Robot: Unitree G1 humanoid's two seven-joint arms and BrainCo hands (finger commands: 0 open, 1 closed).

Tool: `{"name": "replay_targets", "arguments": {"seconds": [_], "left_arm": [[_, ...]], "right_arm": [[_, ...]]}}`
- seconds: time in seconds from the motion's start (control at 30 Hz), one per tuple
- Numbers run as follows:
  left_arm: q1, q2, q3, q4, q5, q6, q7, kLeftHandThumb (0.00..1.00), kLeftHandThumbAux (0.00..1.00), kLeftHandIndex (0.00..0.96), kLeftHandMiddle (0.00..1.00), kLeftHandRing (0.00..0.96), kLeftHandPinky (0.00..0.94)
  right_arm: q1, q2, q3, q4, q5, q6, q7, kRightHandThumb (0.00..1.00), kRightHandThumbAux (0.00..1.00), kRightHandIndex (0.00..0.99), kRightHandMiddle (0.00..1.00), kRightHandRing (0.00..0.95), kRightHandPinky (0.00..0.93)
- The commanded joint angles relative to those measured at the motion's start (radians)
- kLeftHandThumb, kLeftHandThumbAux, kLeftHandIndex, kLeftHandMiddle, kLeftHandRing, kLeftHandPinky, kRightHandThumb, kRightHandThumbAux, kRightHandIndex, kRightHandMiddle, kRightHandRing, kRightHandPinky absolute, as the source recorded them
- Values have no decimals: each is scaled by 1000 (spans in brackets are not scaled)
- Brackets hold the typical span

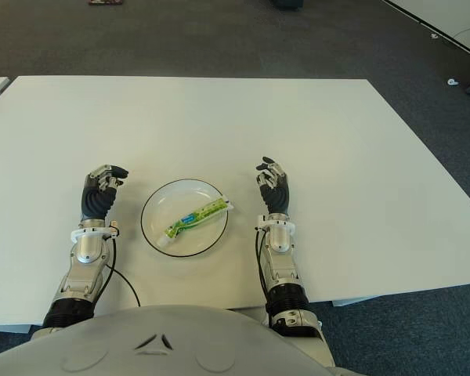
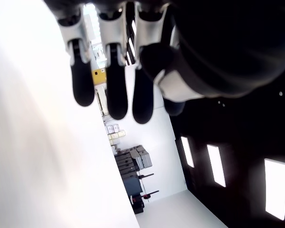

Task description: Put the toothpaste on the table into the plate.

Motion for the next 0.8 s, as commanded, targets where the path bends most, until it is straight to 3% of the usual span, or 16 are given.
{"name": "replay_targets", "arguments": {"seconds": [0.03,0.47,0.8], "left_arm": [[6,0,-11,-8,2,21,-7,838,675,459,446,419,399],[22,-9,-18,-39,-8,52,-1,837,675,462,444,393,369],[24,-3,-19,-29,8,33,11,837,675,461,446,407,370]], "right_arm": [[9,5,2,-12,-11,39,-5,709,730,429,455,419,425],[21,-1,4,-49,-13,98,7,710,730,428,452,417,416],[37,-33,38,-129,-30,243,75,710,732,424,429,396,403]]}}
